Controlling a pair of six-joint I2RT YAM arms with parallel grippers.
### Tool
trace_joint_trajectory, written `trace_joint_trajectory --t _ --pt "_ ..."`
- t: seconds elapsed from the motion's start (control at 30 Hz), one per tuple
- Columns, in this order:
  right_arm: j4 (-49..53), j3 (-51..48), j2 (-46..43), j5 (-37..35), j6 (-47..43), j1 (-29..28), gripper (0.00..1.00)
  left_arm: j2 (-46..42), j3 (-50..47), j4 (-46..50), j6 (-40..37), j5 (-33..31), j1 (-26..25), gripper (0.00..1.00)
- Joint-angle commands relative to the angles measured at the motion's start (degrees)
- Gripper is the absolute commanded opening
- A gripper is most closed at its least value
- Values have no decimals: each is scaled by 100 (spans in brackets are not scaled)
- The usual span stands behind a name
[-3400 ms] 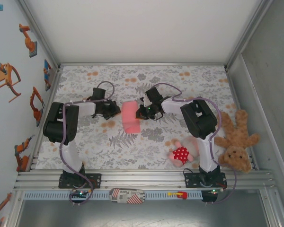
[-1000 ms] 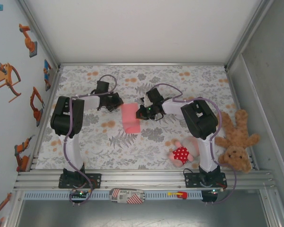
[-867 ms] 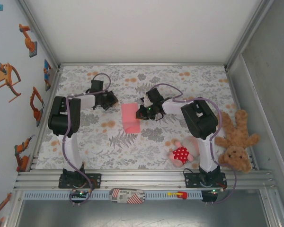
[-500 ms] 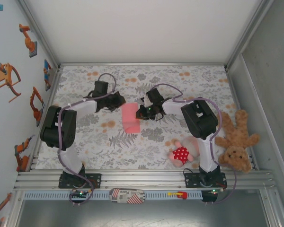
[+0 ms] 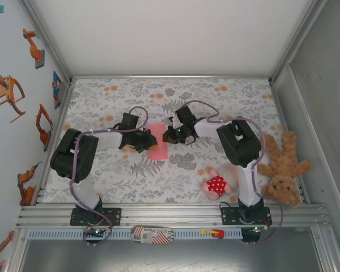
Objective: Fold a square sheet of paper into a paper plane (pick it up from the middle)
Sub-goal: First fold the square sheet of paper in half at the center of the table.
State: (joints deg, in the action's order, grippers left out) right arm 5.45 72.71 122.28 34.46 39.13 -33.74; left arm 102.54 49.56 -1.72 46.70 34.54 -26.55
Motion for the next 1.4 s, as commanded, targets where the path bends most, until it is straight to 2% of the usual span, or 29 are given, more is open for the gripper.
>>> trace_joint_trajectory --t 0.0,0.3,0.53,0.73,0.83,1.1,1.27,1.37 --pt "1746 -744 942 -1767 -36 167 0 76 -206 164 -70 115 11 0" --pt "1837 -756 954 -1855 -64 166 0 -34 -989 -191 -114 196 437 0" --pt "1871 -746 957 -1881 -60 174 0 -860 -1692 -80 -112 264 992 0" --pt "1885 -721 973 -1890 -73 174 0 -1457 -1478 -49 23 283 1091 0" --pt "1881 -706 981 -1900 -67 174 0 -1283 -1202 -387 187 393 971 0" --pt "1881 -703 987 -1912 -56 174 0 54 -166 -585 241 480 634 0" --pt "1886 -705 1006 -1917 -60 177 0 204 -276 -377 82 510 633 0" --pt "1886 -696 1034 -1908 -60 182 0 18 -508 137 -246 433 700 0"
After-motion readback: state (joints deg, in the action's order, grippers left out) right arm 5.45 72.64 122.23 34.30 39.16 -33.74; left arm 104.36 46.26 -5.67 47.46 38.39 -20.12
